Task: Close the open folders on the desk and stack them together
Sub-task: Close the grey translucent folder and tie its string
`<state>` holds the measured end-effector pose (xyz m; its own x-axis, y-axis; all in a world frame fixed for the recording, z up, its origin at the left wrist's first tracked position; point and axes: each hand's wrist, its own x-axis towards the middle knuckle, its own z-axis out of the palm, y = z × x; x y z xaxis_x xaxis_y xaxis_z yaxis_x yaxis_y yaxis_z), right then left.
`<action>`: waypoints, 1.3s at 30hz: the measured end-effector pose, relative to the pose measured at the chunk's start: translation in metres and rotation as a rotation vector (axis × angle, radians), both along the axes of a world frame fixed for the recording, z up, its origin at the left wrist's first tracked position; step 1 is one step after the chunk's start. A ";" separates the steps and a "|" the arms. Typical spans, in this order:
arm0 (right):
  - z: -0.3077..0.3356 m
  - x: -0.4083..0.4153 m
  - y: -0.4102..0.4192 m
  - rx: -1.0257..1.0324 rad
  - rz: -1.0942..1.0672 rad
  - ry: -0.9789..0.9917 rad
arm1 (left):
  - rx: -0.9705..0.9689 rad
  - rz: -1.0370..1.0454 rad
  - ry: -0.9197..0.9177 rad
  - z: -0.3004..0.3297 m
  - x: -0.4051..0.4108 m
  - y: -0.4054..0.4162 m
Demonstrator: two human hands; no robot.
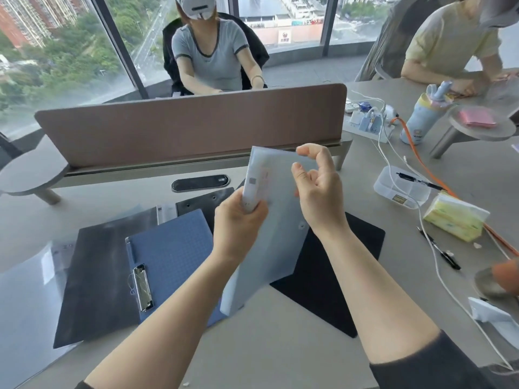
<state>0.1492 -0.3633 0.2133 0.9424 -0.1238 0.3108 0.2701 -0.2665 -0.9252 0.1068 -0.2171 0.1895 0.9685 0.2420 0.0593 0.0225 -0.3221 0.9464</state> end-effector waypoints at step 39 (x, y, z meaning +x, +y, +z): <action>-0.161 -0.022 0.063 -0.242 0.498 0.924 | -0.488 0.368 0.489 -0.119 -0.019 0.211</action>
